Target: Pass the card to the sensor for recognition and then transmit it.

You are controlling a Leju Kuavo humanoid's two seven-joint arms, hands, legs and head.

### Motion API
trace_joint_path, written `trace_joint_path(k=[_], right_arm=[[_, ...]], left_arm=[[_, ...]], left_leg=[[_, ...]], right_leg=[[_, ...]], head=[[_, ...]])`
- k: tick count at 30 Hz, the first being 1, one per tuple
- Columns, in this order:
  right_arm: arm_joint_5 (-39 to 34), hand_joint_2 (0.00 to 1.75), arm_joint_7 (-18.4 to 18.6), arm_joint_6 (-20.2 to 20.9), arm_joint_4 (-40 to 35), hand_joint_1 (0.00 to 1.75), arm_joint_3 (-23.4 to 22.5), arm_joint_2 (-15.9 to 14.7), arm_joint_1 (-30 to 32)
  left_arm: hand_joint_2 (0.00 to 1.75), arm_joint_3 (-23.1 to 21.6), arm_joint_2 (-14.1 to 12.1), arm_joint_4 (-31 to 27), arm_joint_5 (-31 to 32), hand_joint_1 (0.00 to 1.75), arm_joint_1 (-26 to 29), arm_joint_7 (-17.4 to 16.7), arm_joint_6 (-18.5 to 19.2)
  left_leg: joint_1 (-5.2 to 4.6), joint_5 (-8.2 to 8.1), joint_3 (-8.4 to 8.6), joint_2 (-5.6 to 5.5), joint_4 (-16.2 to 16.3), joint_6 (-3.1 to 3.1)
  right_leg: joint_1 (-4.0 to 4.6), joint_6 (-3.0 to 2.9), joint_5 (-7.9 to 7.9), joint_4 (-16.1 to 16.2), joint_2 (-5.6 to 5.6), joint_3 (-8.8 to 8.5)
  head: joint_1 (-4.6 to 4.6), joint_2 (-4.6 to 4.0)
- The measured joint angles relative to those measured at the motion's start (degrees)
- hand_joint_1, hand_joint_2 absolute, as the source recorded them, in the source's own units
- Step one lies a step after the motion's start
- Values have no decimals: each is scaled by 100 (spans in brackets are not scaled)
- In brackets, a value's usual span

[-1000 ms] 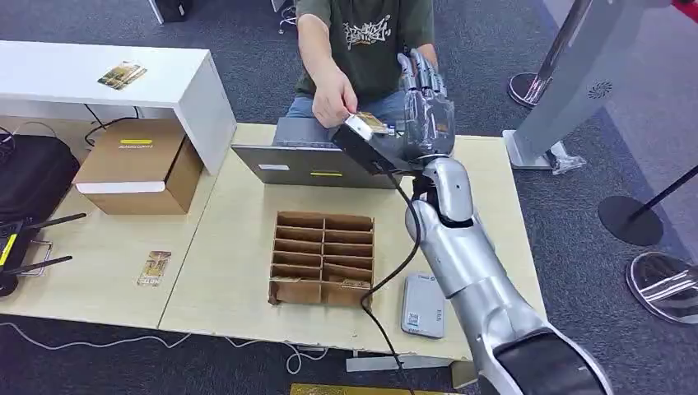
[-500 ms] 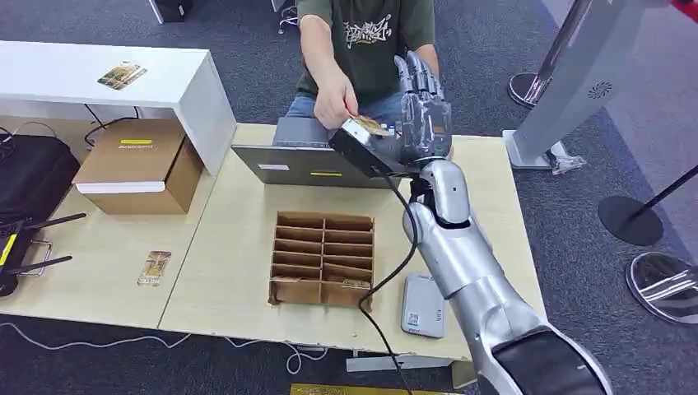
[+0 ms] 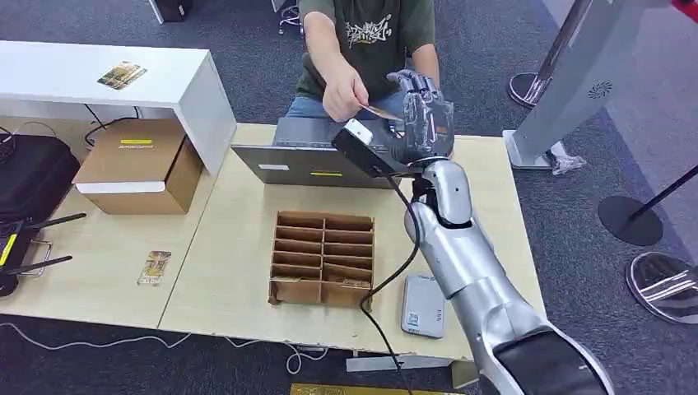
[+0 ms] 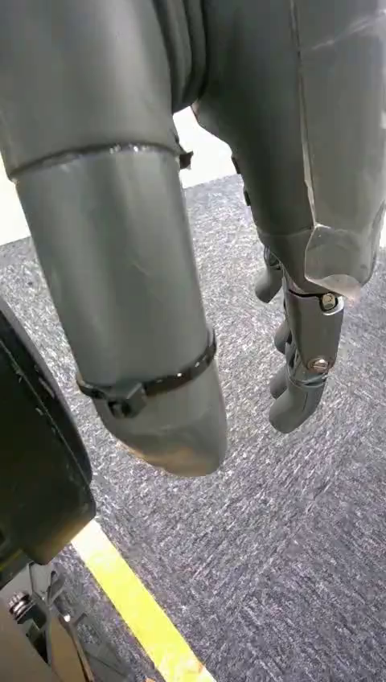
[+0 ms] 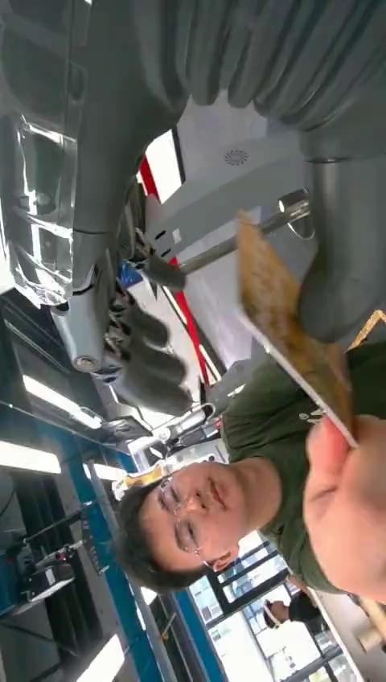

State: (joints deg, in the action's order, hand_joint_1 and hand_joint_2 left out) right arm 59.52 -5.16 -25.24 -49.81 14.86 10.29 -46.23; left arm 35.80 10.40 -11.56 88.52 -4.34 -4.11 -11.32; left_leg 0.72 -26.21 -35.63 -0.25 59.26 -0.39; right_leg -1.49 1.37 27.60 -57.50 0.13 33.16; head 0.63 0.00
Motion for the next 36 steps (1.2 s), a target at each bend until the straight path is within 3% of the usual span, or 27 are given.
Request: trace_joint_path(k=[26,31,36], right_arm=[[13,175,-31,37,-20,175,4,4,-5],[-801,175,-33,603,-24,175,-46,24,-3],[-988,175,-42,732,-44,175,-94,44,-3]], left_arm=[[0,0,0,0,-4,0,21,13,-15],[0,0,0,0,-15,0,22,-2,-17],[0,0,0,0,-17,0,24,-7,-17]], left_leg=[[0,0,-1,-1,0,0],[0,0,-1,0,0,0],[0,0,-1,0,0,0]], right_leg=[[0,0,0,0,-1,-1],[0,0,0,0,-1,-1],[0,0,0,0,-1,-1]], head=[[-2,0],[-2,0],[-2,0]])
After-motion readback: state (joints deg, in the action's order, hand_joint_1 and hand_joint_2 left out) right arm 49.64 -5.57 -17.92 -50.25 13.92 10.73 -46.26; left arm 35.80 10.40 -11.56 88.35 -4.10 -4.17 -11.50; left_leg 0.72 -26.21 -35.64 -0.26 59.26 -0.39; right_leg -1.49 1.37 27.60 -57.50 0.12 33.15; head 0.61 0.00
